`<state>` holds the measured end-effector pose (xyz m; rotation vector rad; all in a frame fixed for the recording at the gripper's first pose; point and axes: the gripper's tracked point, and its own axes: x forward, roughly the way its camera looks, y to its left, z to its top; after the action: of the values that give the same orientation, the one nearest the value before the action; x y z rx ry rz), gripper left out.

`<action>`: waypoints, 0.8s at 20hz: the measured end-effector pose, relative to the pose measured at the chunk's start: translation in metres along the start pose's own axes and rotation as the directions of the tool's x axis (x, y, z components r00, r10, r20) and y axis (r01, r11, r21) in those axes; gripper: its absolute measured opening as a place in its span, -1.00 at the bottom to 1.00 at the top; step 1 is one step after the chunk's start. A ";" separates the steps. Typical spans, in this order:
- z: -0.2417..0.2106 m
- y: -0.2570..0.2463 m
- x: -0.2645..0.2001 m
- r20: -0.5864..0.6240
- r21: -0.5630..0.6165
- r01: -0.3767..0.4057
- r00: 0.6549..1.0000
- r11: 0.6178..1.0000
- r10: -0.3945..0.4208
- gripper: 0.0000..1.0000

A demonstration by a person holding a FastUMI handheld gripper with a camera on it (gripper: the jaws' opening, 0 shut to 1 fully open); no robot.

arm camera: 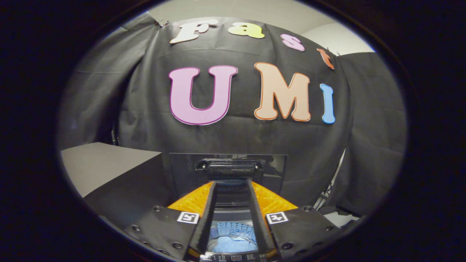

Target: Put the clothes into the washing machine and then close the washing machine lid.

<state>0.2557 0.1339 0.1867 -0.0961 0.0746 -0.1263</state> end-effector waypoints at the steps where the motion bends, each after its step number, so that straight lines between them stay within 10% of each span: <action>1: -0.001 0.002 0.002 -0.003 0.002 -0.007 1.000 1.000 0.007 0.14; 12: 0.008 0.011 0.042 0.000 -0.017 -0.019 1.000 1.000 0.019 0.96; 16: 0.015 0.020 0.072 0.005 -0.017 -0.035 0.999 0.999 0.035 0.96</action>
<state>0.3304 0.1453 0.1952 -0.1122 0.0717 -0.0904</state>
